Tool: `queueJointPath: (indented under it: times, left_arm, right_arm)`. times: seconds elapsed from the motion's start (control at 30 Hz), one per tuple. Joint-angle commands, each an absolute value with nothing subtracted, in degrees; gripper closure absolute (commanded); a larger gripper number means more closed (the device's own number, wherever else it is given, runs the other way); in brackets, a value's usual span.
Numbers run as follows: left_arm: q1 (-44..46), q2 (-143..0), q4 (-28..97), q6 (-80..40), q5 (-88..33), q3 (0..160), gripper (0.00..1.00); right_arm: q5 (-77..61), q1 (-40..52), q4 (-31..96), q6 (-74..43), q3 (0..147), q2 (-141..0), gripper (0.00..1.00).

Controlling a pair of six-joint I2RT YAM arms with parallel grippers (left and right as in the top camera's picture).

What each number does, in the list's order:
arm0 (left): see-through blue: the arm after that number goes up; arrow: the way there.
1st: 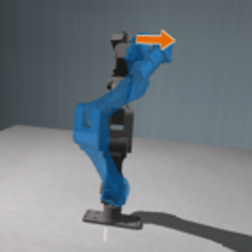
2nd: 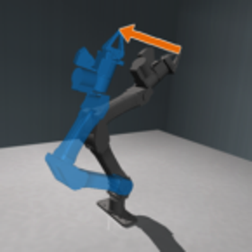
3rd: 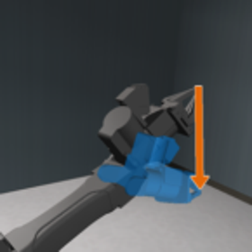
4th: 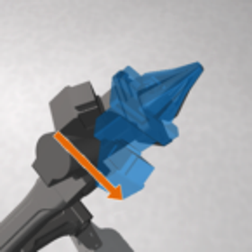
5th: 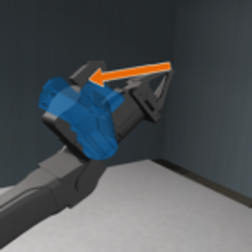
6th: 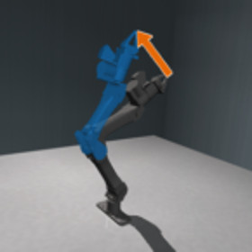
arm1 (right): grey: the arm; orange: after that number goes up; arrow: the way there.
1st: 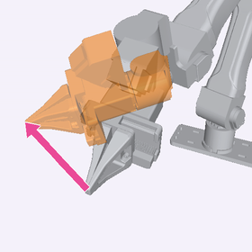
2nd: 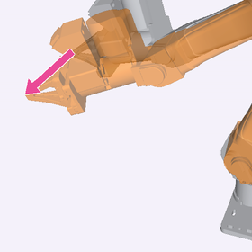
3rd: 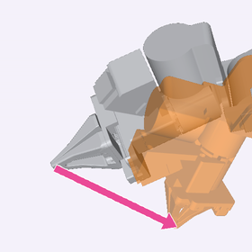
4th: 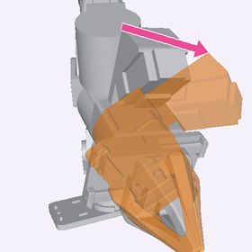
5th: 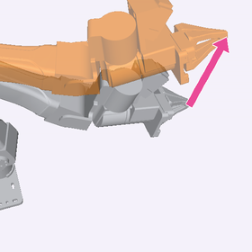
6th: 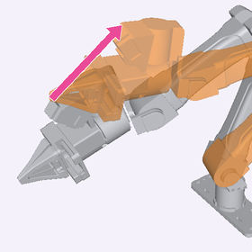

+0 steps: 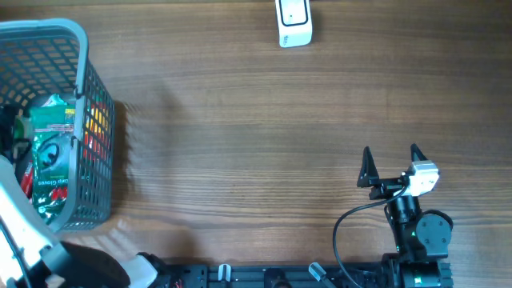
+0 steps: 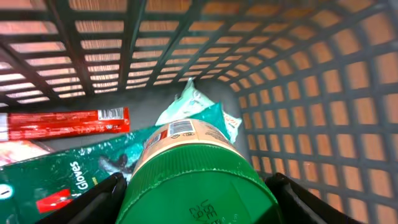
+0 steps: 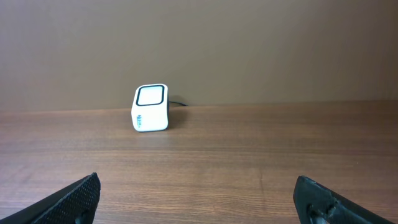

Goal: Scan the item barcode
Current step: 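Grasp the green-lidded jar with the left gripper and place it on the table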

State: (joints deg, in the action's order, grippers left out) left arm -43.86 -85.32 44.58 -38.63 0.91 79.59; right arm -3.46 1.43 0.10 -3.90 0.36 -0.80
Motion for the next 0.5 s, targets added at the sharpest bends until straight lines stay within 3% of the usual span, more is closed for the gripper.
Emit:
queueJointPath:
  times: [0.0, 0.13, 0.3, 0.47]
  left_arm:
    - [-43.62, -78.39, 44.31, -37.76, -0.84, 81.14, 0.29]
    - [-43.62, -71.72, 43.22, -37.98, -8.14, 81.14, 0.29]
    - [-43.16, -62.89, 38.76, -44.01, -27.22, 81.14, 0.29]
    - [-33.39, -58.63, 37.93, -45.93, -35.81, 81.14, 0.29]
  right_arm:
    - [-4.38, 1.21, -0.12, -4.89, 0.30, -0.80, 0.00]
    - [-4.38, 1.21, -0.12, -4.89, 0.30, -0.80, 0.00]
    - [-4.38, 1.21, -0.12, -4.86, 0.30, -0.80, 0.00]
    - [-4.38, 1.21, -0.12, -4.86, 0.30, -0.80, 0.00]
